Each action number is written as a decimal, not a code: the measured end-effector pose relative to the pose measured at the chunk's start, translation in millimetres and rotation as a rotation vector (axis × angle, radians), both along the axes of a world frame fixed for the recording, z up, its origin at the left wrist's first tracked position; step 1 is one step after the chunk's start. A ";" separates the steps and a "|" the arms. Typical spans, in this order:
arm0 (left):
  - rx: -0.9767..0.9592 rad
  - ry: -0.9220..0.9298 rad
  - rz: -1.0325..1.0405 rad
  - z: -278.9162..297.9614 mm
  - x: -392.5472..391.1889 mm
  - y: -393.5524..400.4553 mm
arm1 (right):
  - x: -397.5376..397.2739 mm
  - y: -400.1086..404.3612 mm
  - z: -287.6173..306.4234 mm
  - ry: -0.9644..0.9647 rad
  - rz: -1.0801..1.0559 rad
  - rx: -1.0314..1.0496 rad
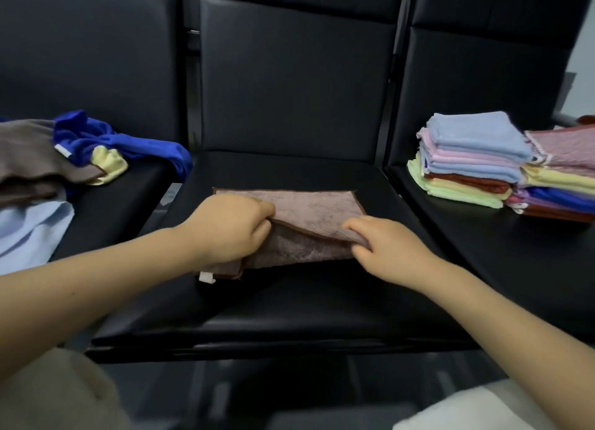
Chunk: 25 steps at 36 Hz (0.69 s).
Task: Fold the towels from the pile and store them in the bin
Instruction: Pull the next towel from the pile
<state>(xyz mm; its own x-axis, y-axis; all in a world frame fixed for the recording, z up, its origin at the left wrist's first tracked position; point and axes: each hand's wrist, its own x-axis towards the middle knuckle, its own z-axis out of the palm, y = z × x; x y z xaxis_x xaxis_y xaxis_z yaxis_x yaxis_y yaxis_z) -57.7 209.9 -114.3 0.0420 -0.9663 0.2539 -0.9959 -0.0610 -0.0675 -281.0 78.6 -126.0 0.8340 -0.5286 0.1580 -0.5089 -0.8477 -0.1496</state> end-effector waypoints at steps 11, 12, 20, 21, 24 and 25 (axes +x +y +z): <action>-0.001 0.378 0.120 -3.8 12.6 9.6 | -31.1 -21.0 -0.4 -0.331 -0.035 0.405; -0.008 0.431 0.111 -4.1 10.5 10.6 | -29.0 -17.1 -1.8 -0.348 -0.015 0.434; -0.099 0.653 0.144 -3.0 4.1 8.3 | -10.5 11.9 -0.5 -0.316 0.121 0.453; -0.121 0.675 0.161 -2.8 3.9 7.7 | -9.4 15.6 -0.2 -0.315 0.119 0.464; -0.164 0.717 0.186 -3.6 4.9 5.6 | -5.4 24.5 -2.8 -0.254 0.063 0.418; -0.177 0.720 0.188 -4.2 5.1 5.2 | -3.8 27.3 -3.8 -0.209 0.047 0.358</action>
